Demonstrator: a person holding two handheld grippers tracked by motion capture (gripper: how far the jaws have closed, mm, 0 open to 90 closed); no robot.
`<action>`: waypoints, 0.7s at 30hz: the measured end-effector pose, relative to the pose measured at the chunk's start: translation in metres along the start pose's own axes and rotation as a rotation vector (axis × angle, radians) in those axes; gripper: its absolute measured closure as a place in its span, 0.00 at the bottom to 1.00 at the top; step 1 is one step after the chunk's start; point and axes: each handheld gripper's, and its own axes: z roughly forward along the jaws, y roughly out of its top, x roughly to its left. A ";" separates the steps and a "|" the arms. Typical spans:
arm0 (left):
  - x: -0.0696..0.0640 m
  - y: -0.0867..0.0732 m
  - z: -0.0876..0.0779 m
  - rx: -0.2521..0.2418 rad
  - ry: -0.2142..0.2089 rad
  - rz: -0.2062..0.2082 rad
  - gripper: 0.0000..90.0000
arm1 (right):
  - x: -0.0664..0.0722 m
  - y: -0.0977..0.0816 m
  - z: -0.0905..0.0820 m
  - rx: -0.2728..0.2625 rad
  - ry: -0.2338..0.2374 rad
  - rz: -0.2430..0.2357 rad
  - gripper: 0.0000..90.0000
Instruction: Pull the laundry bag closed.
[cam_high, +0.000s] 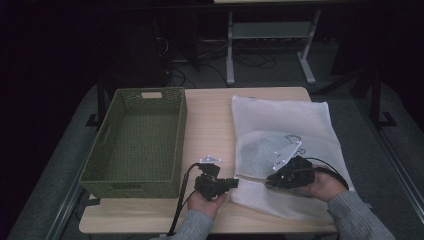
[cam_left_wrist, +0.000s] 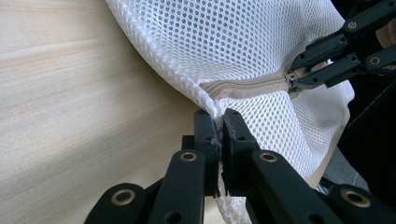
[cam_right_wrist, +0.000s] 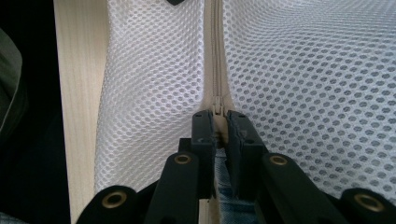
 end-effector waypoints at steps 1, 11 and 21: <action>0.001 0.000 0.000 0.001 0.006 -0.001 0.96 | 0.000 0.000 0.000 0.011 -0.006 0.003 0.90; 0.004 -0.002 -0.002 -0.002 0.006 -0.013 0.96 | -0.002 -0.015 -0.011 0.005 -0.022 0.032 0.90; 0.004 -0.002 -0.002 0.002 0.010 -0.008 0.96 | -0.004 -0.028 -0.018 0.000 -0.025 0.059 0.90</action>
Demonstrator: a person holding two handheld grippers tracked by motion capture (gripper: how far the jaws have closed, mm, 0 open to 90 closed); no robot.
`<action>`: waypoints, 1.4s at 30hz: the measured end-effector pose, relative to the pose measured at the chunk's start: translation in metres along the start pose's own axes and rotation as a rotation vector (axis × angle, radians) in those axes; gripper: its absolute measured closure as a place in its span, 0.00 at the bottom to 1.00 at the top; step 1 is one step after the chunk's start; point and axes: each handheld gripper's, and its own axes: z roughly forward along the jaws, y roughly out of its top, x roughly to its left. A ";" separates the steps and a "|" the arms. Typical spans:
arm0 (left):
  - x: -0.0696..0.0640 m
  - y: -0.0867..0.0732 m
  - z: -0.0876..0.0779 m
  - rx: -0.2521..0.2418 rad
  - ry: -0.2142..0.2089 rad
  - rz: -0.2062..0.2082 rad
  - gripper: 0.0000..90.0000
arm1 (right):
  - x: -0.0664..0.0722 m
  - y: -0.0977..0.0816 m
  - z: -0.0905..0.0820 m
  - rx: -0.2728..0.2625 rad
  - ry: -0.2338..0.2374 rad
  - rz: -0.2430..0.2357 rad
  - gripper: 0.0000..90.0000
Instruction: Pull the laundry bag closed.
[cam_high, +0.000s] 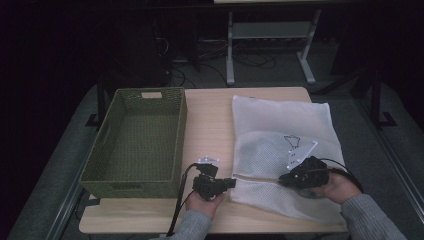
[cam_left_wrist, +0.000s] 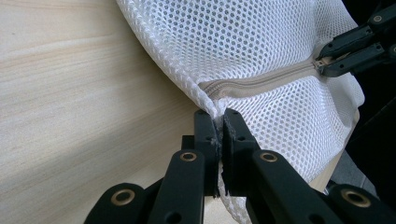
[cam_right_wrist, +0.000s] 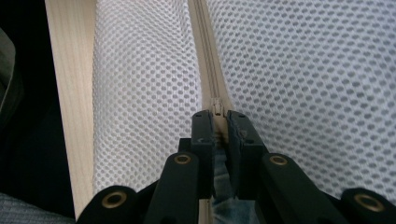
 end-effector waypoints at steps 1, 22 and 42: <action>0.000 0.000 0.000 0.001 0.000 0.001 0.96 | 0.000 -0.001 -0.001 -0.002 0.000 0.006 0.90; -0.001 0.000 0.001 0.005 -0.004 0.001 0.96 | -0.003 -0.020 -0.010 -0.018 -0.012 0.040 0.90; -0.002 0.001 0.003 0.010 0.003 0.010 0.96 | -0.005 -0.033 -0.018 -0.023 -0.026 0.059 0.90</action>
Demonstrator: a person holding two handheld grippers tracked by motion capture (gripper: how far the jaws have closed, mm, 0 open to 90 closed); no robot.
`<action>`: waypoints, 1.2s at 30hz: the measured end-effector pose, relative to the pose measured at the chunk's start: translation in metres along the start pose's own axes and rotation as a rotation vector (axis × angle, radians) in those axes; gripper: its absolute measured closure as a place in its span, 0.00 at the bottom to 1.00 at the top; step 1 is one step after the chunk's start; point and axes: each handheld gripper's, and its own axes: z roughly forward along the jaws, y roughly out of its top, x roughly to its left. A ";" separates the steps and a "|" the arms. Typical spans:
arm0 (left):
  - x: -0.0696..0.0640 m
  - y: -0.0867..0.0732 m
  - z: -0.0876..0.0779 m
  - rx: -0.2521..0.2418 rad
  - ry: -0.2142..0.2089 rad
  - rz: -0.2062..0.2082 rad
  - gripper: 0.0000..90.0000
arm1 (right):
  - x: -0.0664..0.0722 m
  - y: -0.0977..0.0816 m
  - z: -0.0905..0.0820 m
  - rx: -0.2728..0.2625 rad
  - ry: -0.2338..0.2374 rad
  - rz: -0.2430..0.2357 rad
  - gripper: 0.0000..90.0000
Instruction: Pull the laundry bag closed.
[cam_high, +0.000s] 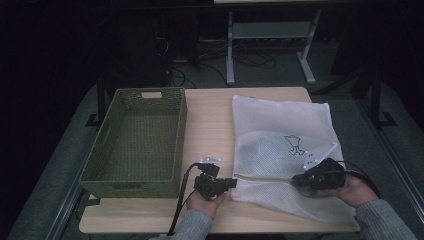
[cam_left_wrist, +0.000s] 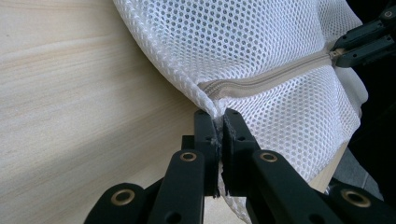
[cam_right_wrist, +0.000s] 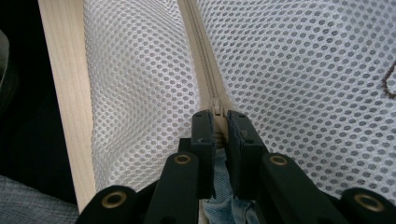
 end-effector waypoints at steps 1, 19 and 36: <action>0.000 0.000 0.000 0.000 0.000 0.001 0.96 | 0.000 -0.001 0.000 -0.002 0.000 0.000 0.90; 0.000 0.000 0.001 0.003 0.004 0.005 0.96 | -0.002 -0.013 -0.006 -0.007 -0.009 0.024 0.90; -0.002 0.001 0.001 0.012 0.019 0.017 0.96 | -0.003 -0.026 -0.015 -0.005 -0.016 0.041 0.90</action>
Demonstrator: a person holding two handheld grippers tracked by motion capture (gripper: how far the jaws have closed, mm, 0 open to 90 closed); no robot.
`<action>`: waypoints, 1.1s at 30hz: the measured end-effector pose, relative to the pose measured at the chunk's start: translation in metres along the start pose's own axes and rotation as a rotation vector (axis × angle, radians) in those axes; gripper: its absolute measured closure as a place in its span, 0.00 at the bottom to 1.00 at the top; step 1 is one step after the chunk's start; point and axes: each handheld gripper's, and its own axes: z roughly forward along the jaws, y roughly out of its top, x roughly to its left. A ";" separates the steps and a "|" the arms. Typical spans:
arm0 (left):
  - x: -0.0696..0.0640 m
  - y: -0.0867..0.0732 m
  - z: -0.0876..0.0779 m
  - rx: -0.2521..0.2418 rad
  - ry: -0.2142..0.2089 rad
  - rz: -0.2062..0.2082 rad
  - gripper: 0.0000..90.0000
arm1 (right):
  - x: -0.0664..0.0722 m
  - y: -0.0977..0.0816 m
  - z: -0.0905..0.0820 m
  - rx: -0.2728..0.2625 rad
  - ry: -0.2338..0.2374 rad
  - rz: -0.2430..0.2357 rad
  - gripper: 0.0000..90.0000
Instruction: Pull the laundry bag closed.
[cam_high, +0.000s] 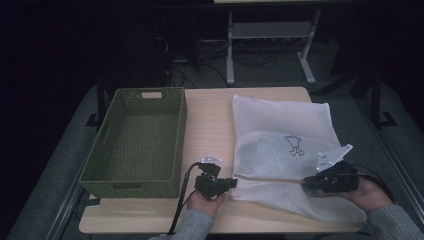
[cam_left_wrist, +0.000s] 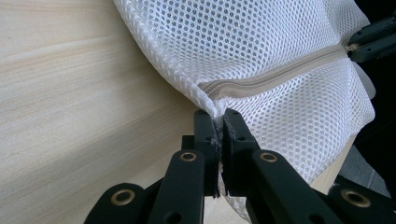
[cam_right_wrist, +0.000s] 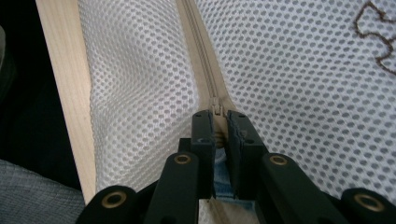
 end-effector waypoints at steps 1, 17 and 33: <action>0.000 0.000 0.000 0.000 0.002 -0.001 0.96 | 0.000 -0.001 0.000 -0.002 0.001 0.002 0.90; -0.001 0.000 0.000 0.003 0.019 -0.006 0.96 | 0.001 -0.006 -0.012 0.006 -0.012 0.007 0.90; 0.003 0.000 -0.001 0.006 0.044 -0.024 0.96 | -0.007 -0.032 -0.032 0.010 -0.045 0.084 0.90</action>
